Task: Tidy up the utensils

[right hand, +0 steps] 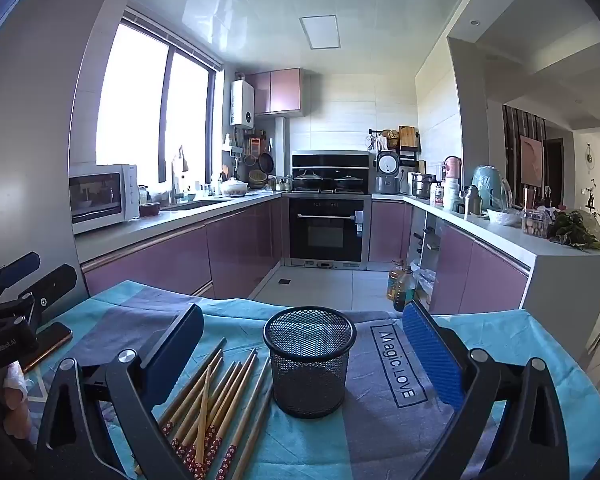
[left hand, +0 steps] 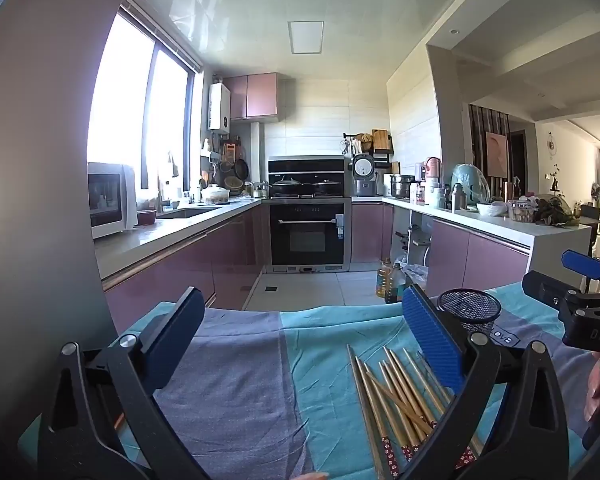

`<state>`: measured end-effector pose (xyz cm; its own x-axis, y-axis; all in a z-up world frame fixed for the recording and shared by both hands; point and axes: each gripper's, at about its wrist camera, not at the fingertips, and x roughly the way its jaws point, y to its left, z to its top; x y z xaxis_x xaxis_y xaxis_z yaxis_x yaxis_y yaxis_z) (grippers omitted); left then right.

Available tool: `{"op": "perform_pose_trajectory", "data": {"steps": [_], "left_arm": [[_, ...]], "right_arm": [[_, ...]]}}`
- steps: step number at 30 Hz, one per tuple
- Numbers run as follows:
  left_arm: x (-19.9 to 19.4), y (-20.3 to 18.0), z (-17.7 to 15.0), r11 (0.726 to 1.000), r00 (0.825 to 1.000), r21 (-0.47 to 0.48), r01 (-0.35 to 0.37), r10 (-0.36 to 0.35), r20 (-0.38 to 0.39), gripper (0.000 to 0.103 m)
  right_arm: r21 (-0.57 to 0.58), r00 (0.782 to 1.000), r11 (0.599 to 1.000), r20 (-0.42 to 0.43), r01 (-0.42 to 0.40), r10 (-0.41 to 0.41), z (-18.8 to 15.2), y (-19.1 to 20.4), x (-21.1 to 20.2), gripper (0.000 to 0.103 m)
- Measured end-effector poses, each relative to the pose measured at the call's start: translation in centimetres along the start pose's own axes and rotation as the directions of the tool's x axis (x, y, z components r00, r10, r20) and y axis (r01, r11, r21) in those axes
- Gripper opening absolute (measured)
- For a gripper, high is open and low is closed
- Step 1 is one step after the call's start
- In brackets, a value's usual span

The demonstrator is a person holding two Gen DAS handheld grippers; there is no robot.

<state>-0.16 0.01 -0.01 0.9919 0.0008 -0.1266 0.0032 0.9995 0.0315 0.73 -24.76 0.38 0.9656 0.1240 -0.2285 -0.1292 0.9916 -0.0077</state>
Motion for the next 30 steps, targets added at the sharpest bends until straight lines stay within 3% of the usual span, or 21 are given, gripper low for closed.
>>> {"op": "perform_pose_trajectory", "data": {"steps": [30], "left_arm": [[-0.6, -0.3, -0.1, 1.000, 1.000, 0.006, 0.011, -0.011, 0.021, 0.097]], "right_arm": [[0.005, 1.000, 1.000, 0.021, -0.003, 0.003, 0.5, 0.5, -0.8, 0.096]]}}
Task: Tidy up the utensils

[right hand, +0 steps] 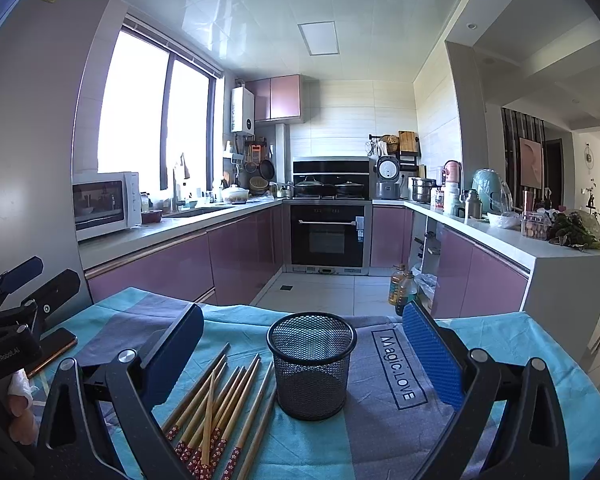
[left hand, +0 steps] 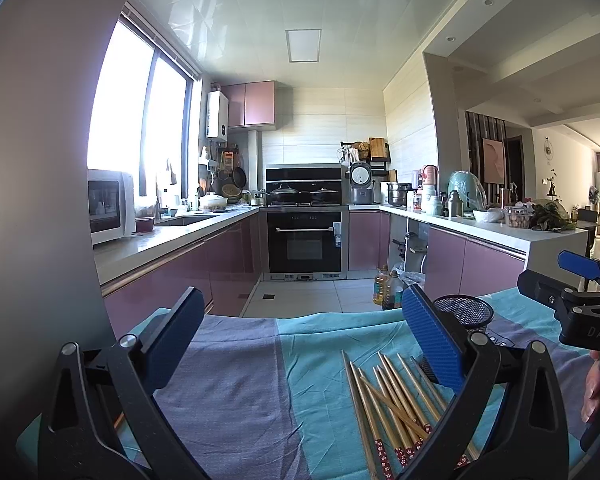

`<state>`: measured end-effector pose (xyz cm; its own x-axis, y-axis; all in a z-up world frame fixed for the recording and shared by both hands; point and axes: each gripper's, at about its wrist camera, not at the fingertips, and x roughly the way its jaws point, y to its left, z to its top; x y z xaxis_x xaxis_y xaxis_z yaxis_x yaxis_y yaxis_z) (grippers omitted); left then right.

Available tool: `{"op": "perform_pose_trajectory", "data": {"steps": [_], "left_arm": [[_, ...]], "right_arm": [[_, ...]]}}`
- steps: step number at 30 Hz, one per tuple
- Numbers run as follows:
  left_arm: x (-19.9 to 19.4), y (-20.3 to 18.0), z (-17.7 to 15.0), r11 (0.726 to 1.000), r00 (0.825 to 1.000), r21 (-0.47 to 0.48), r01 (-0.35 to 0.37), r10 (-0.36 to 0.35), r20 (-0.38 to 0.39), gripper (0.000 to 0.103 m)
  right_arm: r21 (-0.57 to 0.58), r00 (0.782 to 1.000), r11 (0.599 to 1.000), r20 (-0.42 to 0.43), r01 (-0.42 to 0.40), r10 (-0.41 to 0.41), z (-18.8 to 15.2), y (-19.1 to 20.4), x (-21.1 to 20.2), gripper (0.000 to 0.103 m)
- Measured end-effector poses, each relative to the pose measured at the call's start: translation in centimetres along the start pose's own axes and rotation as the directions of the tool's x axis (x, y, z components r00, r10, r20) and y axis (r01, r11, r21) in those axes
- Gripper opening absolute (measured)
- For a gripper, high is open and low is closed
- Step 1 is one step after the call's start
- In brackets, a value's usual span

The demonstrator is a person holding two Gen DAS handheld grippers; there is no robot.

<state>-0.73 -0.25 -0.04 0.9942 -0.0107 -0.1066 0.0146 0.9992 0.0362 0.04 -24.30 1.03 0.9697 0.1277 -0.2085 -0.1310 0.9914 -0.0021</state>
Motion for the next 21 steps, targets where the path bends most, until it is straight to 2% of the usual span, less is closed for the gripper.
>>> {"op": "perform_pose_trajectory", "data": {"steps": [21], "left_arm": [[-0.23, -0.11, 0.23, 1.000, 1.000, 0.003, -0.002, 0.002, 0.004, 0.097]], "right_arm": [[0.005, 1.000, 1.000, 0.001, -0.001, 0.001, -0.11, 0.00, -0.09, 0.096]]}}
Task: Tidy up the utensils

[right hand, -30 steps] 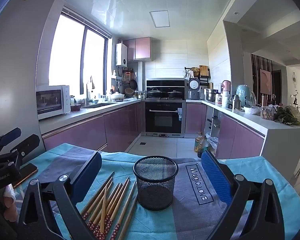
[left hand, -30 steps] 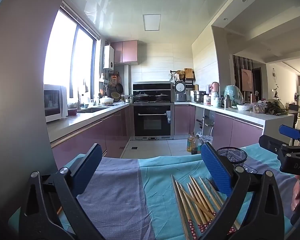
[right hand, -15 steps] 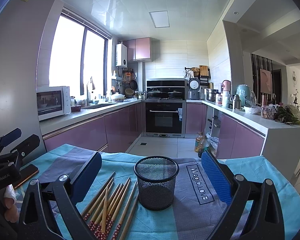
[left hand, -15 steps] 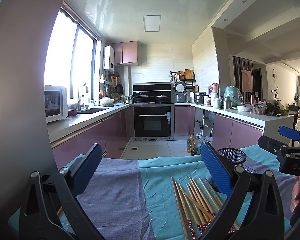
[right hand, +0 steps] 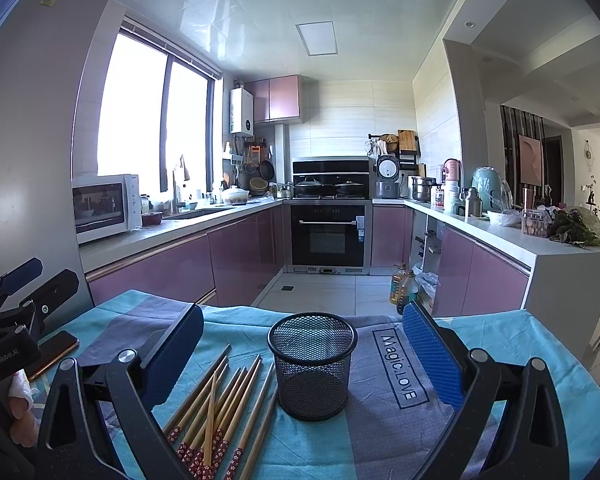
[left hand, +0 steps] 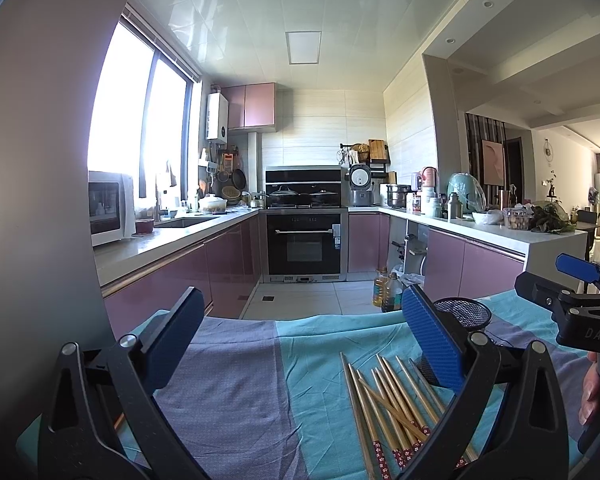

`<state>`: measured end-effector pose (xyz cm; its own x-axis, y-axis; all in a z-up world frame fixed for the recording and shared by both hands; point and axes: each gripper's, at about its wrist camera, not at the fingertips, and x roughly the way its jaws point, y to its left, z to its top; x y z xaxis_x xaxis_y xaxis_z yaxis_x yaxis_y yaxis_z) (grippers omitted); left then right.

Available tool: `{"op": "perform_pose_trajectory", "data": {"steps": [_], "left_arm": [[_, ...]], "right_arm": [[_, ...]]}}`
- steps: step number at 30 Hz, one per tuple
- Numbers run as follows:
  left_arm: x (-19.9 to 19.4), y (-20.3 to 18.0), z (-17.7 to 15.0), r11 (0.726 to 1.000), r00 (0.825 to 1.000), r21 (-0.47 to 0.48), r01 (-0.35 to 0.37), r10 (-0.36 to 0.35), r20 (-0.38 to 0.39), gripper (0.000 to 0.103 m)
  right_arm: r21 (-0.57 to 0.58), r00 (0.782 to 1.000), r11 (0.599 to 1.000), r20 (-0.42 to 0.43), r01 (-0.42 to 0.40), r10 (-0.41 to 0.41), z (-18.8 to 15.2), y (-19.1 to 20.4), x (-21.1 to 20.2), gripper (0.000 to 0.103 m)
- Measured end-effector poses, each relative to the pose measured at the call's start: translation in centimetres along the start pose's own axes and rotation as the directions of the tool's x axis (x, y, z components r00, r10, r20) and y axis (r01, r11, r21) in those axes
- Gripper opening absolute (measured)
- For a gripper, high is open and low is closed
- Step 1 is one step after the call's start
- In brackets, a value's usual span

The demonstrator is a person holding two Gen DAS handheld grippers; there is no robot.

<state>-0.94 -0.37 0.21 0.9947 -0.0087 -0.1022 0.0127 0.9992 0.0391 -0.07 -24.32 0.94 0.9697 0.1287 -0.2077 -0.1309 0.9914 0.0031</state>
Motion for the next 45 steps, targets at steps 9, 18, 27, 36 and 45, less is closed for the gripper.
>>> {"op": "perform_pose_trajectory", "data": {"steps": [9, 18, 27, 36, 45], "left_arm": [[-0.01, 0.05, 0.08, 1.000, 1.000, -0.002, 0.004, -0.004, 0.000, 0.097], [-0.13, -0.11, 0.22, 1.000, 1.000, -0.002, 0.005, -0.005, 0.000, 0.097], [-0.13, -0.14, 0.24, 1.000, 1.000, -0.001, 0.005, -0.005, 0.000, 0.097], [-0.12, -0.16, 0.23, 1.000, 1.000, -0.001, 0.005, -0.005, 0.000, 0.097], [-0.09, -0.11, 0.21, 1.000, 1.000, -0.001, 0.005, -0.005, -0.001, 0.097]], "right_arm": [[0.002, 1.000, 1.000, 0.000, 0.000, 0.000, -0.03, -0.09, 0.05, 0.096], [0.005, 1.000, 1.000, 0.000, -0.002, 0.002, -0.03, -0.23, 0.10, 0.096], [0.006, 1.000, 1.000, 0.000, -0.003, 0.003, -0.03, -0.28, 0.11, 0.096], [0.010, 1.000, 1.000, -0.001, -0.002, 0.002, -0.07, -0.37, 0.02, 0.096], [0.010, 1.000, 1.000, 0.000, -0.001, 0.001, -0.10, -0.43, 0.06, 0.096]]}}
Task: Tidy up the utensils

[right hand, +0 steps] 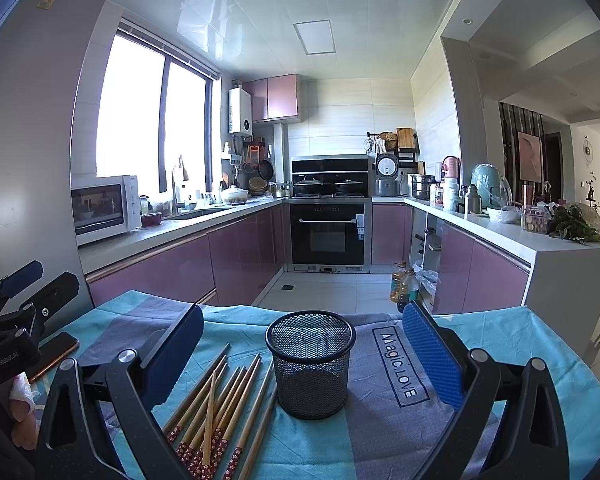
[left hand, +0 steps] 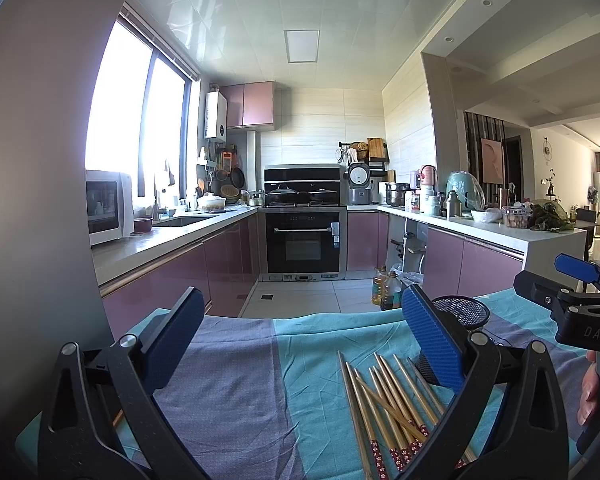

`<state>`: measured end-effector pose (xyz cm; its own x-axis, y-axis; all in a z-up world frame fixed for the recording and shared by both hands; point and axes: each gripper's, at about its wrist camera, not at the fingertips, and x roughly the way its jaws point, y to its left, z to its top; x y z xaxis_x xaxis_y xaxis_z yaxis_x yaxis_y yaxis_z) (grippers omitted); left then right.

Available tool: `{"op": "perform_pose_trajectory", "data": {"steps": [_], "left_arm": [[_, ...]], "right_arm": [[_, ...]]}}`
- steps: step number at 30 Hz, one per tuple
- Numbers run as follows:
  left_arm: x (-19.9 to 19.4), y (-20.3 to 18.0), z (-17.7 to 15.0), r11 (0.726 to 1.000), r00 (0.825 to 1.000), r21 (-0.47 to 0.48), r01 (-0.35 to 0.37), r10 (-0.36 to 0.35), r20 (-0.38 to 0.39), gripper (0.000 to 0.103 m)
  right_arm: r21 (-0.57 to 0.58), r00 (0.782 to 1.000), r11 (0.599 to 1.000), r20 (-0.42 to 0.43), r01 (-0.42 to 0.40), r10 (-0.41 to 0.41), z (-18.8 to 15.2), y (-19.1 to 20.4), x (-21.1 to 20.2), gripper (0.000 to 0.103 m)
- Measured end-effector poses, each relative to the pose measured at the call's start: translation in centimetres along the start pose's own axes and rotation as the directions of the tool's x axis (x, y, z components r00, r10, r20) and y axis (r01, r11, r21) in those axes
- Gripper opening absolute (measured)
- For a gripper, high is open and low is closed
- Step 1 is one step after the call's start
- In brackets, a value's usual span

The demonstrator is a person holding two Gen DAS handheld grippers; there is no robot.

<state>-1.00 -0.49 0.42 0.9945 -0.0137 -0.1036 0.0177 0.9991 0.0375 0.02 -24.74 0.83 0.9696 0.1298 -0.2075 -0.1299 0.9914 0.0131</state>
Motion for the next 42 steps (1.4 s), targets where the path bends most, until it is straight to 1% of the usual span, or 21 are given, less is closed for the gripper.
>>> {"op": "perform_pose_trajectory", "data": {"steps": [24, 28, 42], "left_arm": [[0.08, -0.06, 0.01, 1.000, 1.000, 0.000, 0.002, -0.002, -0.002, 0.097], [0.09, -0.07, 0.01, 1.000, 1.000, 0.000, 0.002, -0.002, -0.002, 0.097], [0.34, -0.14, -0.41, 1.000, 1.000, 0.003, 0.006, -0.006, -0.012, 0.097]], "right_arm": [[0.003, 1.000, 1.000, -0.003, -0.002, 0.002, -0.04, -0.10, -0.09, 0.096], [0.004, 1.000, 1.000, -0.004, -0.001, 0.001, -0.53, -0.05, 0.19, 0.096], [0.007, 1.000, 1.000, -0.019, -0.020, 0.020, -0.70, -0.02, 0.16, 0.096]]}}
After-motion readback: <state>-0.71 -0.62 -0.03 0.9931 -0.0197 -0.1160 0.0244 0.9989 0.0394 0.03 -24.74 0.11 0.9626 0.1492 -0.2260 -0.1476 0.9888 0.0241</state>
